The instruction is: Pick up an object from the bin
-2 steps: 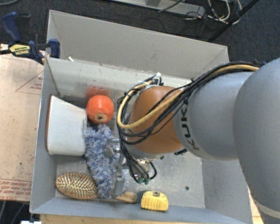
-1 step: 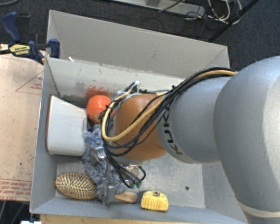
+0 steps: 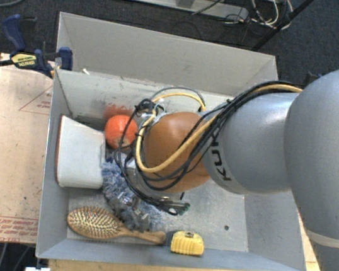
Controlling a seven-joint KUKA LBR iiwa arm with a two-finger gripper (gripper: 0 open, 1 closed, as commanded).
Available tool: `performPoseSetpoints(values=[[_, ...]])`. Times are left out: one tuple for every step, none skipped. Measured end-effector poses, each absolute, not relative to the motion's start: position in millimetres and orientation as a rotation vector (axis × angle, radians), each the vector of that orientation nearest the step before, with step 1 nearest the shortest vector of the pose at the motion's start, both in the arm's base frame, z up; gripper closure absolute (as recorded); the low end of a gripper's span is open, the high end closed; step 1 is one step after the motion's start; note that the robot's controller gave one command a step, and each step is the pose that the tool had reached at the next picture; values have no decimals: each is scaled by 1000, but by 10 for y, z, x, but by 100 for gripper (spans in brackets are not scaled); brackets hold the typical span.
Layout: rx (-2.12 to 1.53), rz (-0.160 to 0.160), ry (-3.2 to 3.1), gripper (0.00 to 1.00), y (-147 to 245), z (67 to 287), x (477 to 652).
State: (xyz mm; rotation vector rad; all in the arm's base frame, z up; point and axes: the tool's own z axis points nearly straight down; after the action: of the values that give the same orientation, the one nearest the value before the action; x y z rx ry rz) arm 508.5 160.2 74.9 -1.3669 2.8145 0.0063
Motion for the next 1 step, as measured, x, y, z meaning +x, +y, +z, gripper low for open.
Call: performPoseSetpoints(values=[[-1371,4,2812,100,1568,749,5099]])
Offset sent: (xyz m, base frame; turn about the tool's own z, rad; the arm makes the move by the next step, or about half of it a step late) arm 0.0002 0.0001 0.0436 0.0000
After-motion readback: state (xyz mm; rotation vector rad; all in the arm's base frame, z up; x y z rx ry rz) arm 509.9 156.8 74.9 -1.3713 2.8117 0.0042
